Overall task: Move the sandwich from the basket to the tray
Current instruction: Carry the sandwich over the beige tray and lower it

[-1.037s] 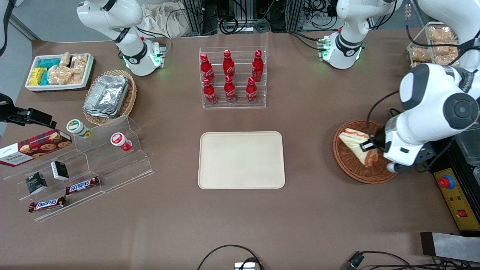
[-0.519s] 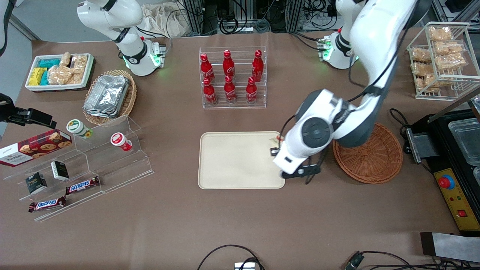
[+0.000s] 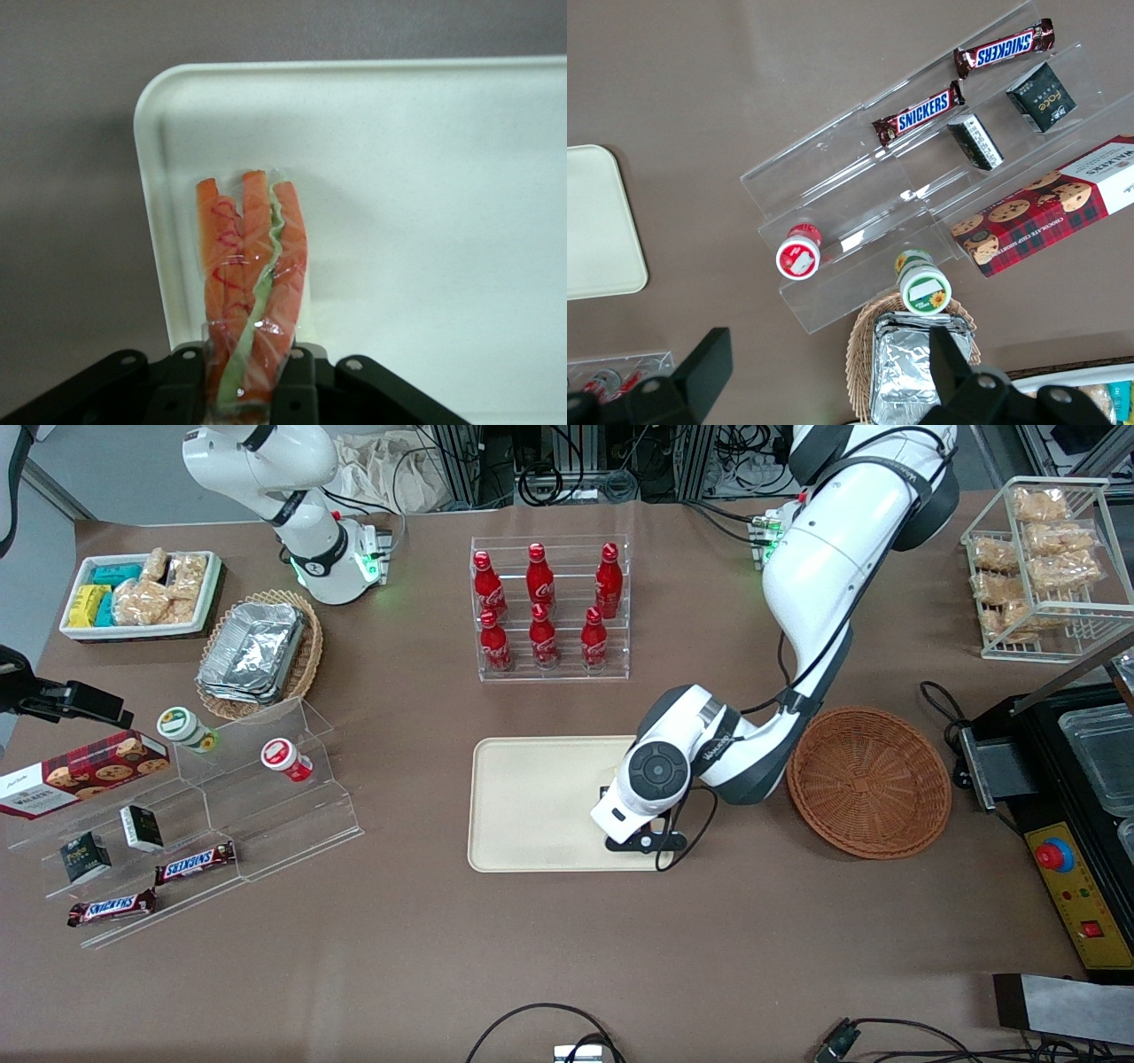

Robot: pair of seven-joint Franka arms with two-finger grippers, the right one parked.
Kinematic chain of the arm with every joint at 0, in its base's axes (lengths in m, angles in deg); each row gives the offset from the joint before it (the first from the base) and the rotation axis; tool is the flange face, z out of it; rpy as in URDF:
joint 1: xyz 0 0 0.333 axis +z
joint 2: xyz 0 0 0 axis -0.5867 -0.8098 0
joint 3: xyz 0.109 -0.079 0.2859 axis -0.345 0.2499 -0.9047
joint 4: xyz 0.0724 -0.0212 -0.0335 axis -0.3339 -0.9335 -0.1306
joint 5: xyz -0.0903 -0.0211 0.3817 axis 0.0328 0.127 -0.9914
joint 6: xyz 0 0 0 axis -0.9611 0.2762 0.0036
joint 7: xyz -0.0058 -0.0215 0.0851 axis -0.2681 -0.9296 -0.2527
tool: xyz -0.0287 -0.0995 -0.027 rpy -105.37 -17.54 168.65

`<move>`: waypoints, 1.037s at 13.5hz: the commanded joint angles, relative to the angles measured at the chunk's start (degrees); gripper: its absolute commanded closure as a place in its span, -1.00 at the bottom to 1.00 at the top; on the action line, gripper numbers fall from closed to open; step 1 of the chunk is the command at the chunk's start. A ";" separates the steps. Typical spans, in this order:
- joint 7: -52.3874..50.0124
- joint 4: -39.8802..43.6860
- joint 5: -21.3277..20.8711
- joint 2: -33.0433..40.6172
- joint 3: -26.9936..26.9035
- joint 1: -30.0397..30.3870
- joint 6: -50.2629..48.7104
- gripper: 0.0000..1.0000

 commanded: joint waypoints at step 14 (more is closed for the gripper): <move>-4.89 -3.75 -3.48 11.71 -0.63 2.22 -14.98 -1.00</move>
